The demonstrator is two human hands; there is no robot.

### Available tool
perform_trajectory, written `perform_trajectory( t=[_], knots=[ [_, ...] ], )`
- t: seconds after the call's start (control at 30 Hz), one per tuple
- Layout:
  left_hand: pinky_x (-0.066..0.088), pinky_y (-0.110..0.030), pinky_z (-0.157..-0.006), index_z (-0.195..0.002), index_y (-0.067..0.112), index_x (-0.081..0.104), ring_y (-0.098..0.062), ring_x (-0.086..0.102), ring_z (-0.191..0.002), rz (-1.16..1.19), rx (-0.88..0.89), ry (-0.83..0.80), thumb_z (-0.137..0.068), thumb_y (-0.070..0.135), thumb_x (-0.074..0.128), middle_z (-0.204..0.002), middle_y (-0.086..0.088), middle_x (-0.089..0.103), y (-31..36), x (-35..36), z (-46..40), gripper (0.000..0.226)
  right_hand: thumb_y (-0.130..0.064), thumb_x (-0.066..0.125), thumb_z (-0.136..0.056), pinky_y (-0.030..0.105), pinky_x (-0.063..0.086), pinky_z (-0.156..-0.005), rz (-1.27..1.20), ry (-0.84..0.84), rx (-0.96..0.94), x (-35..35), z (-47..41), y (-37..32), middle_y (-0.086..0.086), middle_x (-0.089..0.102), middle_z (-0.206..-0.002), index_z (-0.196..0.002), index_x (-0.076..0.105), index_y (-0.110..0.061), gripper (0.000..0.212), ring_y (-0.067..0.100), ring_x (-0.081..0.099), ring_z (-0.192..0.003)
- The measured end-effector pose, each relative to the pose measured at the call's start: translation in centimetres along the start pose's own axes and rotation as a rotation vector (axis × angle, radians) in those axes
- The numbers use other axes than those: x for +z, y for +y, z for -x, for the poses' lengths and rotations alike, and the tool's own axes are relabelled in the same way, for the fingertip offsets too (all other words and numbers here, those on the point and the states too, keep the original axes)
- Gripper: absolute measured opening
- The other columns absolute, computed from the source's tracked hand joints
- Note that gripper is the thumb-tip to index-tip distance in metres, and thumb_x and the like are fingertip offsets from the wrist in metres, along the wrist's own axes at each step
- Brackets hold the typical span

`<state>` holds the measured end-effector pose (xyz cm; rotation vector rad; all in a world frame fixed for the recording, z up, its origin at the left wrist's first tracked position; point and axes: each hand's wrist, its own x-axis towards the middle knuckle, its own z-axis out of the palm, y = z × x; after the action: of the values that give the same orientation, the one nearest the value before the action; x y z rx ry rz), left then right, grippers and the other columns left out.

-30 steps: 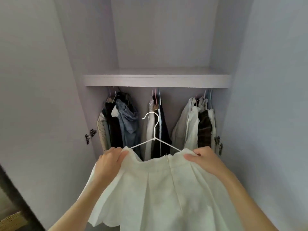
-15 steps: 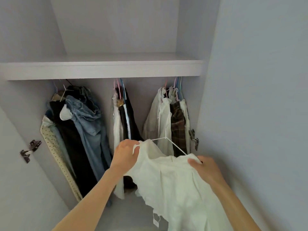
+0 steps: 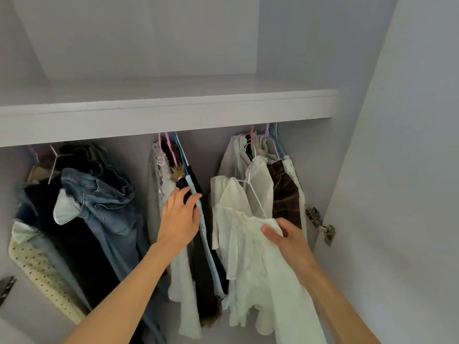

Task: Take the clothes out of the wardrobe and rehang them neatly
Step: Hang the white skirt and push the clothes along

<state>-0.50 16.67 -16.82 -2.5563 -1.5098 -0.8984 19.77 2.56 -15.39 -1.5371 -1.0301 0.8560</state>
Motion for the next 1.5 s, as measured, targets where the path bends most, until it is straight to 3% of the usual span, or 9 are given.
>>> perform_trajectory(
  t=[0.13,0.27,0.43,0.6,0.83,1.07,1.27,1.4,1.5],
  knots=[
    [0.022,-0.045,-0.111,-0.143,0.019,0.033,-0.032,0.012,-0.141,-0.041,-0.005,-0.078,-0.096,0.019,0.043,-0.152,-0.014,0.018,-1.9,0.3,-1.2,0.048,-0.02,0.059,-0.089,0.013,0.038,-0.062,0.087,0.068,-0.111,2.8,-2.6,-0.8,-0.009,0.056,-0.073,-0.077,0.057,-0.019,0.012,0.004,0.051,-0.07],
    [0.017,-0.046,-0.113,-0.146,0.02,0.027,-0.032,0.006,-0.143,-0.054,0.076,-0.12,-0.098,0.025,0.04,-0.155,-0.011,0.011,-3.0,1.6,-2.6,0.05,-0.022,0.057,-0.09,0.017,0.04,-0.066,0.087,0.11,-0.115,5.0,-5.5,-0.5,-0.003,0.059,-0.082,-0.09,0.061,-0.011,0.012,0.008,0.053,-0.076],
    [0.003,-0.044,-0.115,-0.145,0.025,0.027,-0.026,-0.004,-0.144,-0.051,0.088,-0.162,-0.099,0.031,0.035,-0.157,-0.006,0.004,-3.4,4.1,-3.9,0.047,-0.021,0.057,-0.091,0.021,0.043,-0.068,0.035,0.163,-0.168,6.1,-8.8,-0.5,-0.002,0.058,-0.077,-0.083,0.058,-0.013,0.012,0.012,0.053,-0.074],
    [0.03,-0.049,-0.106,-0.117,0.015,0.058,-0.036,0.025,-0.138,0.014,0.112,-0.029,-0.095,0.026,0.045,-0.142,-0.015,0.039,-4.2,5.1,-4.8,0.028,-0.019,0.056,-0.091,0.008,0.038,-0.065,0.037,0.191,-0.292,6.3,-13.0,-1.7,-0.007,0.054,-0.073,-0.083,0.057,-0.013,0.01,0.003,0.05,-0.069],
    [0.053,-0.044,-0.086,-0.082,0.009,0.057,-0.032,0.034,-0.133,0.058,0.002,0.109,-0.09,0.028,0.033,-0.124,-0.013,0.051,-4.4,6.1,-5.3,0.031,-0.02,0.055,-0.093,0.006,0.037,-0.057,-0.042,0.226,-0.331,6.5,-20.1,-3.6,-0.002,0.053,-0.072,-0.087,0.059,-0.007,0.014,0.005,0.048,-0.065],
    [0.057,-0.034,-0.072,-0.082,0.009,0.058,-0.027,0.036,-0.132,-0.001,-0.033,0.175,-0.092,0.025,0.034,-0.12,-0.009,0.053,-4.1,6.9,-5.4,0.031,-0.018,0.057,-0.091,0.005,0.037,-0.061,-0.022,0.23,-0.293,7.7,-24.9,-3.6,-0.01,0.049,-0.066,-0.068,0.049,-0.021,0.024,0.003,0.046,-0.066],
    [0.057,-0.032,-0.074,-0.082,0.008,0.06,-0.028,0.038,-0.132,-0.038,0.001,0.2,-0.092,0.02,0.039,-0.119,-0.009,0.054,-4.6,7.0,-5.3,0.026,-0.023,0.056,-0.092,0.017,0.032,-0.069,0.093,0.332,-0.17,7.2,-24.8,-0.7,0.006,0.057,-0.084,-0.098,0.062,0.0,0.025,0.02,0.053,-0.083],
    [0.056,-0.032,-0.073,-0.083,0.007,0.06,-0.029,0.038,-0.132,-0.04,0.021,0.221,-0.092,0.018,0.04,-0.119,-0.01,0.054,-5.1,7.0,-5.2,0.025,-0.025,0.056,-0.092,0.027,0.038,-0.076,0.159,0.444,-0.113,4.2,-24.7,-0.6,0.019,0.063,-0.096,-0.096,0.062,0.001,0.027,0.031,0.057,-0.097],
    [0.056,-0.034,-0.078,-0.083,0.007,0.061,-0.029,0.038,-0.132,-0.033,0.043,0.238,-0.091,0.018,0.041,-0.119,-0.011,0.054,-5.4,7.2,-5.1,0.025,-0.025,0.058,-0.092,0.02,0.032,-0.071,0.171,0.485,-0.071,2.2,-25.0,-1.0,0.018,0.063,-0.1,-0.098,0.062,0.004,0.03,0.028,0.056,-0.096]
  ],
)
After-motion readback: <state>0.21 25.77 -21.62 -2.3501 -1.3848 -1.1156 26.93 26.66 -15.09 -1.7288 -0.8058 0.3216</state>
